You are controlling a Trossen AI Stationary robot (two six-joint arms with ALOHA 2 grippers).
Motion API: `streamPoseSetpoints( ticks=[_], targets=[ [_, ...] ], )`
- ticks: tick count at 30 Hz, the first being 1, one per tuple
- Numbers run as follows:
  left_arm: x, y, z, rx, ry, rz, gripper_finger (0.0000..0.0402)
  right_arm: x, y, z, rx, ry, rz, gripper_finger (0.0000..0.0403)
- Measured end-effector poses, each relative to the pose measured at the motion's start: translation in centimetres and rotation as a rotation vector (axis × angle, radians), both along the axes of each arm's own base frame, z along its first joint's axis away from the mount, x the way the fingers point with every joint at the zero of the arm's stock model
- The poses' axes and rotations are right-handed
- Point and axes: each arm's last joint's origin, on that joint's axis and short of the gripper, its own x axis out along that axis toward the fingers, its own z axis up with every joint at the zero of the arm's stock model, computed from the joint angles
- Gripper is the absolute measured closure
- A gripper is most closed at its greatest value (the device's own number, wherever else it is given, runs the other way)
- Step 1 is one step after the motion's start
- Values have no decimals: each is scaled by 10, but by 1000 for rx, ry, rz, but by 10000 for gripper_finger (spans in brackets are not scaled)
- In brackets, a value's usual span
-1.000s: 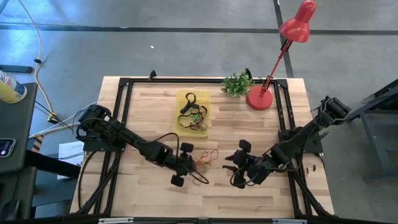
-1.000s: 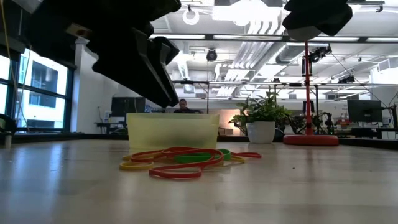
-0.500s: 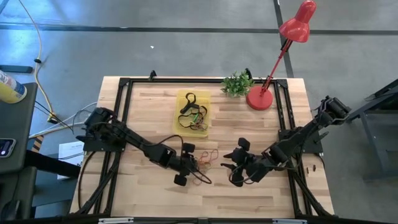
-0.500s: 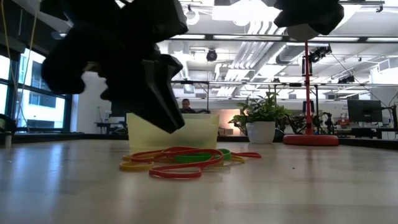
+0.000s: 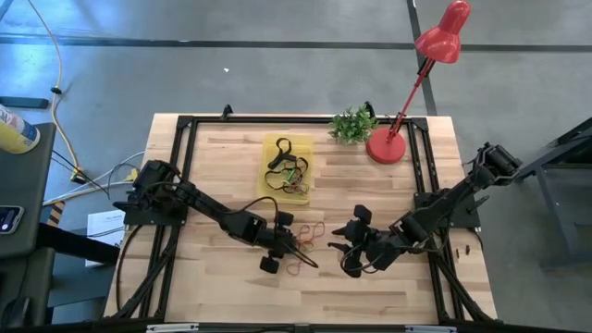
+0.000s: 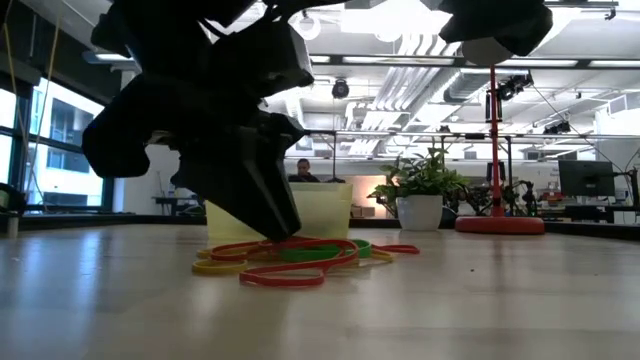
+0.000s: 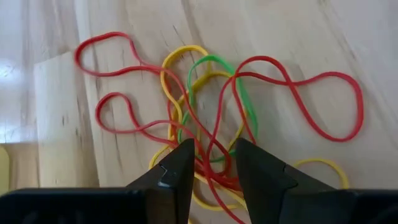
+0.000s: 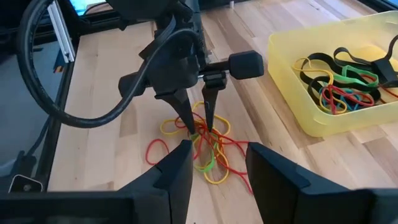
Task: Pick and place rubber bands into bin
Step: Put the red rubber band into the yellow bin
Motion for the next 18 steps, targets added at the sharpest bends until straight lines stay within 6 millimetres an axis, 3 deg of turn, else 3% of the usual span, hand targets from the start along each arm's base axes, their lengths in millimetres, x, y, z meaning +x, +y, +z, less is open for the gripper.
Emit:
streamPoseSetpoints(
  ticks=[18],
  targets=[
    [-2,-1,-2,5,22,-16,369,0,0,0,-2,0,-2,263]
  ],
)
